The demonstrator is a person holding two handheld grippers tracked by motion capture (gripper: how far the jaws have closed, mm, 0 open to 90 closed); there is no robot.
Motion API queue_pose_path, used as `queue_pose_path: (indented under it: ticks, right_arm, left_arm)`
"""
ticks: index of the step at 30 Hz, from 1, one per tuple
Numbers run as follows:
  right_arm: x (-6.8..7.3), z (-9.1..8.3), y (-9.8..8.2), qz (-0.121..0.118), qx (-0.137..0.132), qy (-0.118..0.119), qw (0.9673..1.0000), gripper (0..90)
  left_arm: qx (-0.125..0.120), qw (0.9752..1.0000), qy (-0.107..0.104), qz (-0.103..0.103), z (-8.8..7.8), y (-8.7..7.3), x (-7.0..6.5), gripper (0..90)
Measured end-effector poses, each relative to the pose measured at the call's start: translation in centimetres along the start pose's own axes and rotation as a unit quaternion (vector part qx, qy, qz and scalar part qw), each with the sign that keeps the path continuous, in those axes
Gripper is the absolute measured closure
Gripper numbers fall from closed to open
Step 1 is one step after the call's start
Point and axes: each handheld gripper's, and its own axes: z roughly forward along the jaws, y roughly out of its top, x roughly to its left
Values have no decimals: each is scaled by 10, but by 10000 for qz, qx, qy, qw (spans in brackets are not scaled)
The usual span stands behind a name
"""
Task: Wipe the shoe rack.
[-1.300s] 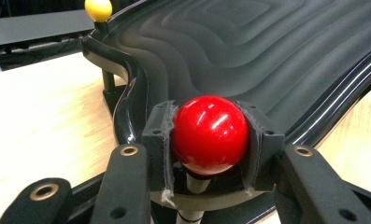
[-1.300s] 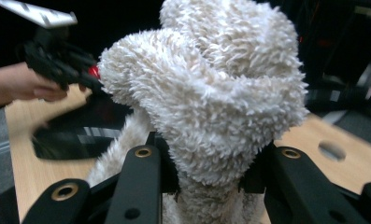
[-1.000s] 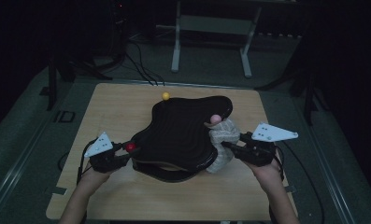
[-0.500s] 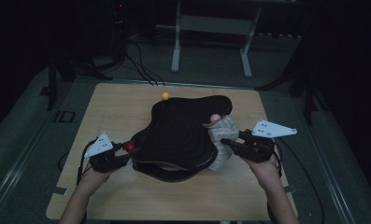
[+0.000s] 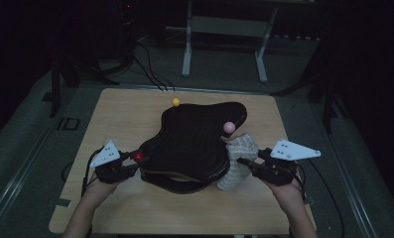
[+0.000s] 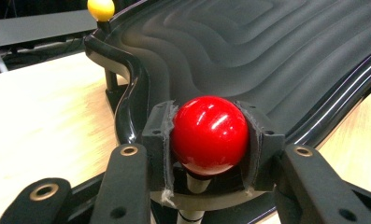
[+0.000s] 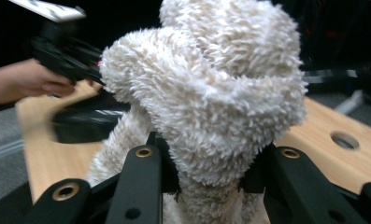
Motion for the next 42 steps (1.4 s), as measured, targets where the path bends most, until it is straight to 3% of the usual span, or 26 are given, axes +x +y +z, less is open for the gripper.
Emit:
queue_pose_path:
  ticks: [4,6,9,11,16,18,24,29,32,35,36,39,42]
  right_arm:
    - [16,-12,6,-123,-246,213,9994,671]
    - [22,-8,0,-265,-100,83,9996,672]
    - [16,-6,-10,-74,2,55,10000,673]
    - [19,-11,-6,-147,-6,43,9999,671]
    - [36,-21,8,-271,-339,508,9978,668]
    - [40,-15,6,-436,-201,415,9980,671]
    - [33,-14,-7,-256,-83,214,9994,673]
    - [28,-22,10,-356,-322,216,9986,670]
    - [20,-16,16,-383,-316,194,9986,671]
    - [9,-3,11,-209,-138,287,9993,675]
    - [4,-2,9,-54,-185,338,9992,677]
    - [-4,0,6,-72,-5,119,9999,678]
    - [-6,1,13,-186,-42,50,9998,677]
  left_arm:
    - [-1,10000,-5,0,0,0,0,599]
    - [3,10000,-2,-1,0,0,0,599]
    - [4,10000,10,0,0,0,0,599]
    - [10,10000,7,8,0,0,0,599]
    - [3,10000,-3,1,0,0,0,599]
    - [4,10000,10,-5,0,0,0,599]
    - [-1,10000,-12,9,-1,0,0,599]
    - [-6,10000,-37,25,0,0,0,599]
    - [-7,10000,-45,25,0,0,0,599]
    - [-9,10000,-38,24,-1,0,1,599]
    - [-2,10000,-31,29,-1,0,1,599]
    - [-9,10000,-31,29,-1,0,0,599]
    - [-5,10000,-33,28,-1,0,1,599]
